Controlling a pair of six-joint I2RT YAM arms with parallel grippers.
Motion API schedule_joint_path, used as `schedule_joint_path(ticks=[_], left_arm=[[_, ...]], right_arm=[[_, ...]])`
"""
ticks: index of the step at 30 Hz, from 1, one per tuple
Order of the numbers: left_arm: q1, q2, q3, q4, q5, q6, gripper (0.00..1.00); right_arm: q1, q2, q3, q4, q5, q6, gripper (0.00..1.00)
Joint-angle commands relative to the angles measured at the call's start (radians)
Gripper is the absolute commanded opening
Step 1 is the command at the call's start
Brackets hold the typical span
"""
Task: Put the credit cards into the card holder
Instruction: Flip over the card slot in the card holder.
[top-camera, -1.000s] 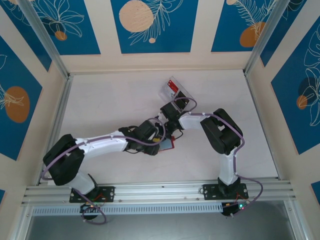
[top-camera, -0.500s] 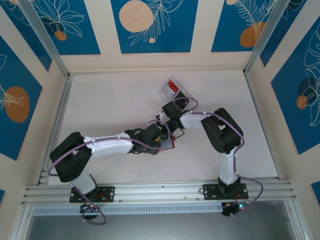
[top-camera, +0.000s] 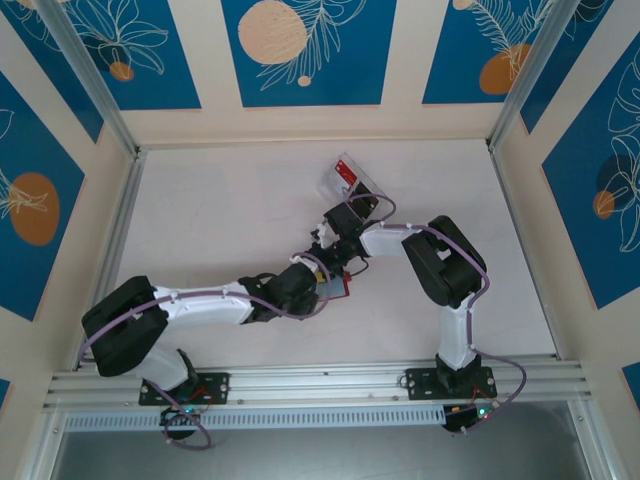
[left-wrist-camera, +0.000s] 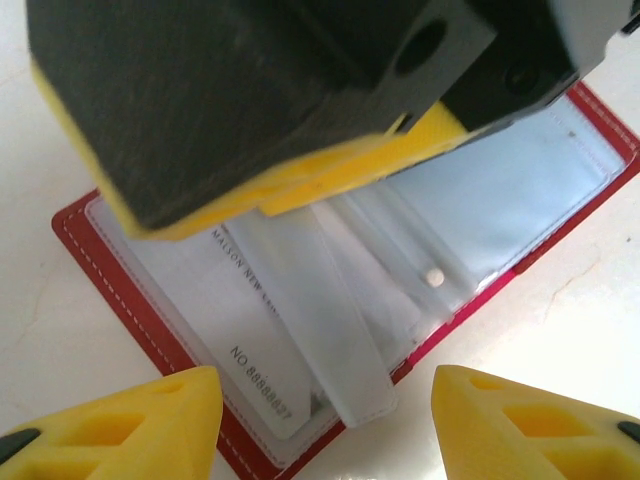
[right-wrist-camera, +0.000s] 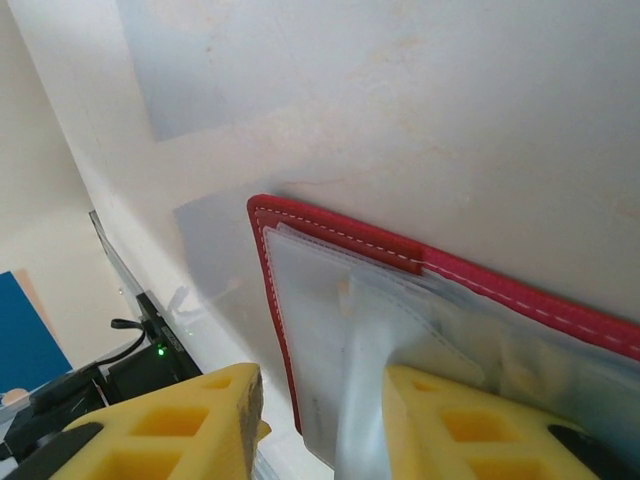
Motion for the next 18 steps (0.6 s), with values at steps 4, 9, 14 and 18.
schedule_joint_path(ticks=[4, 9, 14, 18], left_arm=[[-0.013, 0.049, -0.005, 0.045, -0.051, 0.023, 0.56], [-0.016, 0.061, -0.029, 0.071, -0.066, 0.025, 0.56], [-0.017, 0.077, -0.036, 0.076, -0.096, 0.016, 0.55], [-0.019, 0.086, -0.036, 0.06, -0.141, 0.001, 0.53]], right_arm=[[-0.002, 0.042, -0.006, -0.047, 0.011, 0.007, 0.42], [-0.005, 0.045, -0.004, -0.046, 0.004, 0.009, 0.45], [-0.007, 0.042, -0.008, -0.044, 0.001, 0.011, 0.48], [-0.008, 0.022, -0.016, -0.045, 0.008, 0.005, 0.51]])
